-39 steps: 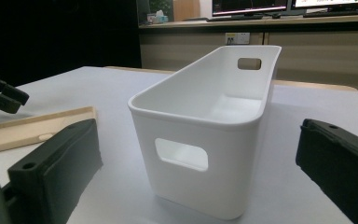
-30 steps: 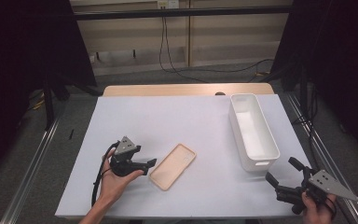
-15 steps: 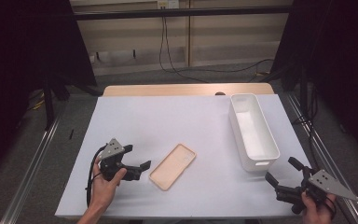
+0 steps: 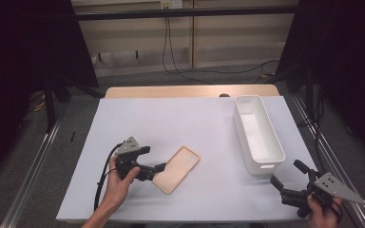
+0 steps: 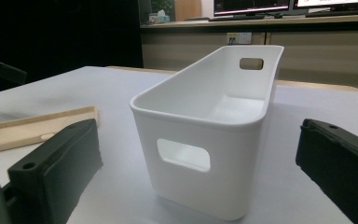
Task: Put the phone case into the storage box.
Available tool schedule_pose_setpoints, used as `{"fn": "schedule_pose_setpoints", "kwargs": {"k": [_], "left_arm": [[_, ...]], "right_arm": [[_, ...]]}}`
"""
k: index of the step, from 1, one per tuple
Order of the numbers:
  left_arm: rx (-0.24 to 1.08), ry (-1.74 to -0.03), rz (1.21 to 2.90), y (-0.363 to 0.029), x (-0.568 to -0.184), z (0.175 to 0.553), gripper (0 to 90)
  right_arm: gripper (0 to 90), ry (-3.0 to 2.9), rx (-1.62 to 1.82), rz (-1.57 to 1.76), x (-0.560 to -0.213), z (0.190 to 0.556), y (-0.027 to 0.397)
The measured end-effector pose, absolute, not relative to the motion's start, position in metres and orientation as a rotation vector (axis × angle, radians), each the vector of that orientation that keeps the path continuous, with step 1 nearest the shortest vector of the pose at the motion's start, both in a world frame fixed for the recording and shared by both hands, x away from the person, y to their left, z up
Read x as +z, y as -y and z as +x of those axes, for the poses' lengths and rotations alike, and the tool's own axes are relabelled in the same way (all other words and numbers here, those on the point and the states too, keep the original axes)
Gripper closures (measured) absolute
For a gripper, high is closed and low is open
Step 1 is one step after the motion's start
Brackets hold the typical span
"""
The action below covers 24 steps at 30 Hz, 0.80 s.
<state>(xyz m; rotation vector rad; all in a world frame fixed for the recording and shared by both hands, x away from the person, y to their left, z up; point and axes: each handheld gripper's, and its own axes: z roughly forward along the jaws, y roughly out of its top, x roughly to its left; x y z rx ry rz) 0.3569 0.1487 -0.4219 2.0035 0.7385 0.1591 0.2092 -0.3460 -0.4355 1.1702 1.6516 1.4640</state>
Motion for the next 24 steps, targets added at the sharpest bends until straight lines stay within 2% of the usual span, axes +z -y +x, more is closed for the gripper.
{"fn": "schedule_pose_setpoints", "kwargs": {"k": [17,21,24], "left_arm": [[0.121,-0.773,2.174,-0.118,-0.428,0.381,6.9],[0.033,-0.786,2.215,-0.113,-0.43,0.387,8.2],[0.064,-0.779,2.268,-0.11,-0.434,0.387,9.4]], "right_arm": [[0.0,-1.657,1.461,1.171,-0.436,0.21,0.346],[0.0,-1.66,1.459,1.168,-0.436,0.209,0.346],[0.0,-1.661,1.462,1.166,-0.436,0.209,0.346]]}}
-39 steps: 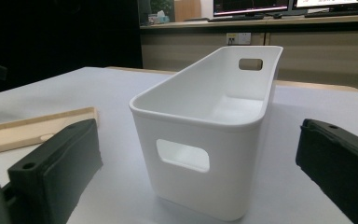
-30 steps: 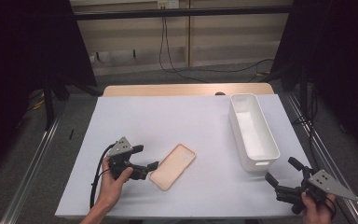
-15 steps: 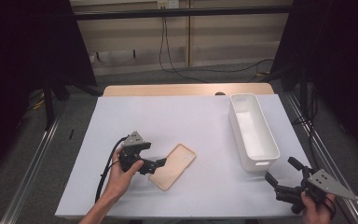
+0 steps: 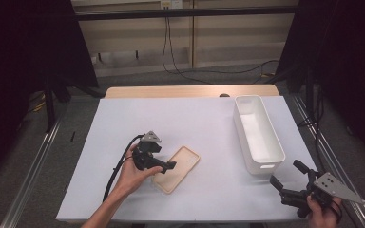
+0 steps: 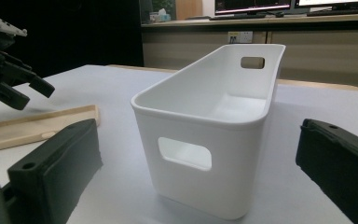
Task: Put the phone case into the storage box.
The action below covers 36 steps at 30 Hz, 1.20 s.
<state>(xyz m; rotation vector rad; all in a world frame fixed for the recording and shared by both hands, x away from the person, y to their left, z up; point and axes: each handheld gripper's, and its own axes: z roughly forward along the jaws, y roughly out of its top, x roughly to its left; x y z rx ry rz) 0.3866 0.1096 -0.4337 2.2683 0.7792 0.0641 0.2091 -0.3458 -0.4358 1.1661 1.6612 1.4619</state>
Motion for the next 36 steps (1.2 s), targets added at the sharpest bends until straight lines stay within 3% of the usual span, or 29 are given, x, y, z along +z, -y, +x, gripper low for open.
{"fn": "schedule_pose_setpoints", "kwargs": {"k": [5,16,24,31,36], "left_arm": [[0.122,-0.804,2.321,-0.112,-0.435,0.389,13.0],[0.092,-0.822,2.407,-0.098,-0.438,0.396,17.7],[0.096,-0.814,2.474,-0.095,-0.441,0.394,31.1],[0.094,-0.831,2.478,-0.095,-0.44,0.394,34.6],[0.079,-0.841,2.48,-0.095,-0.438,0.395,43.3]], "right_arm": [[0.0,-1.662,1.46,1.167,-0.436,0.209,0.346],[0.0,-1.673,1.456,1.172,-0.437,0.211,0.345],[0.0,-1.675,1.455,1.17,-0.437,0.21,0.345],[0.0,-1.673,1.457,1.171,-0.437,0.21,0.344],[0.0,-1.679,1.455,1.166,-0.437,0.21,0.344]]}}
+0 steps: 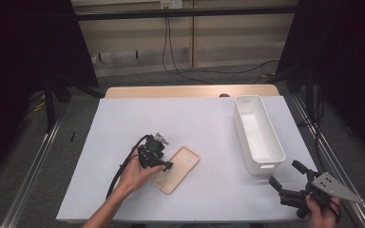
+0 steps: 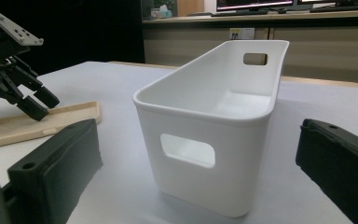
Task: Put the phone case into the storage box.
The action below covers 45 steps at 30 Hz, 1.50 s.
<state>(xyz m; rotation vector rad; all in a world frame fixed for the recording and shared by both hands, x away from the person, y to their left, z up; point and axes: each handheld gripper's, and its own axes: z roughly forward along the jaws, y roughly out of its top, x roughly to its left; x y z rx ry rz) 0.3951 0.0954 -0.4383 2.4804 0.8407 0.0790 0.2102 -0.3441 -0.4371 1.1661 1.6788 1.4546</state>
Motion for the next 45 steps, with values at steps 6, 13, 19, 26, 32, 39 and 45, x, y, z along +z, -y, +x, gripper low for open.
{"fn": "schedule_pose_setpoints", "kwargs": {"k": [6,13,19,26,32,39,45], "left_arm": [[0.057,-0.832,2.49,-0.0951,-0.4364,0.397,54.5],[-0.017,-0.813,2.476,-0.0947,-0.4362,0.3955,74.0],[-0.042,-0.842,2.459,-0.0957,-0.4368,0.3969,74.6],[-0.04,-0.855,2.47,-0.0941,-0.4359,0.3977,77.4],[-0.035,-0.863,2.466,-0.0954,-0.4358,0.399,83.8],[-0.016,-0.86,2.472,-0.0942,-0.4353,0.3974,85.0],[0.007,-0.857,2.472,-0.094,-0.4352,0.3962,86.6]], "right_arm": [[0.0,-1.68,1.455,1.165,-0.437,0.2102,0.3441],[0.0,-1.68,1.456,1.169,-0.4371,0.21,0.3443],[0.0,-1.681,1.456,1.167,-0.4372,0.2103,0.3441],[0.0,-1.682,1.456,1.167,-0.4372,0.2102,0.3439],[0.0,-1.682,1.458,1.169,-0.4373,0.2102,0.3439],[0.0,-1.687,1.456,1.169,-0.4374,0.2104,0.3433],[0.0,-1.688,1.456,1.169,-0.4375,0.2103,0.3435]]}}
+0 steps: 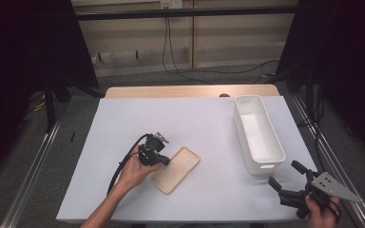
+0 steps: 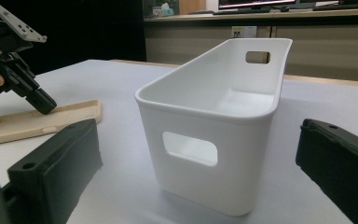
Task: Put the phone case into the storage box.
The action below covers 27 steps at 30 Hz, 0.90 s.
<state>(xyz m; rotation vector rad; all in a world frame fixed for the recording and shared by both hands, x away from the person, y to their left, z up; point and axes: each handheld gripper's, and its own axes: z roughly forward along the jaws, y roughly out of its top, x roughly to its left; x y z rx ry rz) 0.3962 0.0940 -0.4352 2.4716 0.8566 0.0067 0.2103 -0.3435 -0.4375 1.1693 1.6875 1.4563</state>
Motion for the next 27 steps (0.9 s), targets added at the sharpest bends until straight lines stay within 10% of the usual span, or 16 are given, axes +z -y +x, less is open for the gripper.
{"fn": "schedule_pose_setpoints", "kwargs": {"k": [27], "left_arm": [[0.032,-0.833,2.397,-0.0979,-0.4301,0.3915,87.5]], "right_arm": [[0.0,-1.686,1.455,1.172,-0.4378,0.2105,0.3438]]}}
